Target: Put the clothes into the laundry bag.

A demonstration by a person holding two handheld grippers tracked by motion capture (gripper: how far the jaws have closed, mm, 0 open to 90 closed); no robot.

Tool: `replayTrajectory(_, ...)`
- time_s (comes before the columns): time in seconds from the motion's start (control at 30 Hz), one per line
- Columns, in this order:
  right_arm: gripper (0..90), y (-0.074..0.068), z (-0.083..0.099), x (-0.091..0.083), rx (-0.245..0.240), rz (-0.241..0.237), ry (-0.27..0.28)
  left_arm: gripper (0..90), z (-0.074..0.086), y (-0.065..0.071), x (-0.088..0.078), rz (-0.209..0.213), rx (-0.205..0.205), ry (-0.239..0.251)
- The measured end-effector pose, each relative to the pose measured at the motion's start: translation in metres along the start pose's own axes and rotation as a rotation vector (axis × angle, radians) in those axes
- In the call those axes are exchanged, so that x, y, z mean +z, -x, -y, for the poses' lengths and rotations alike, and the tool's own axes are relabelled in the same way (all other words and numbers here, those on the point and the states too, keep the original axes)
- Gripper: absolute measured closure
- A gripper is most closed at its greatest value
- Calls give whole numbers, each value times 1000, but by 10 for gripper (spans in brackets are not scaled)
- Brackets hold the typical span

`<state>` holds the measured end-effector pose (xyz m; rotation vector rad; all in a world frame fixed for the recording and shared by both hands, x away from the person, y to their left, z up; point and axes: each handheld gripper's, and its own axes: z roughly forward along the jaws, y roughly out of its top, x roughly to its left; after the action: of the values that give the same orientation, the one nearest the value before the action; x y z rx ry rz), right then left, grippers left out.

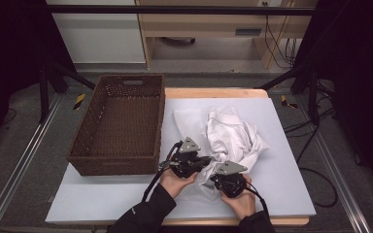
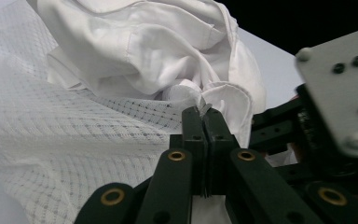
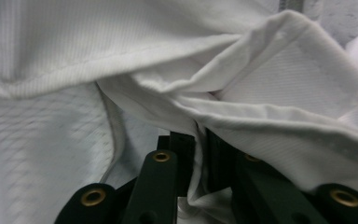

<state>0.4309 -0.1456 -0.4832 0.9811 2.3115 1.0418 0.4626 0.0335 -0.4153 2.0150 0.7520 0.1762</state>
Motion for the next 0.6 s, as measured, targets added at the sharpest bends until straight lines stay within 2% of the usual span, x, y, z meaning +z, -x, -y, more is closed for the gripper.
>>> replayTrajectory(0.1, 764, -3, -1, 3, -16, 16, -6, 890, 3, -2, 0, -5, -3, -2)
replayTrajectory(0.17, 675, -1, -1, 0, -5, -28, 16, 890, 5, -4, -2, -15, 2, -4)
replayTrajectory(0.27, 538, 1, 2, -19, 4, -84, 92, 890, 9, -8, -4, -30, 2, -12)
replayTrajectory(0.33, 455, 2, 4, -38, 20, -95, 166, 889, 11, -11, -4, -37, -7, -14)
replayTrajectory(0.4, 408, 7, 5, -53, 30, -74, 199, 889, 12, -12, -4, -41, -10, -15)
replayTrajectory(0.5, 303, 21, 6, -69, 63, 24, 242, 889, 14, -13, -3, -41, -15, -18)
replayTrajectory(0.57, 263, 31, 6, -65, 98, 40, 230, 889, 13, -14, -3, -39, -14, -18)
replayTrajectory(0.6, 281, 34, 6, -57, 108, 23, 210, 889, 13, -14, -3, -38, -14, -18)
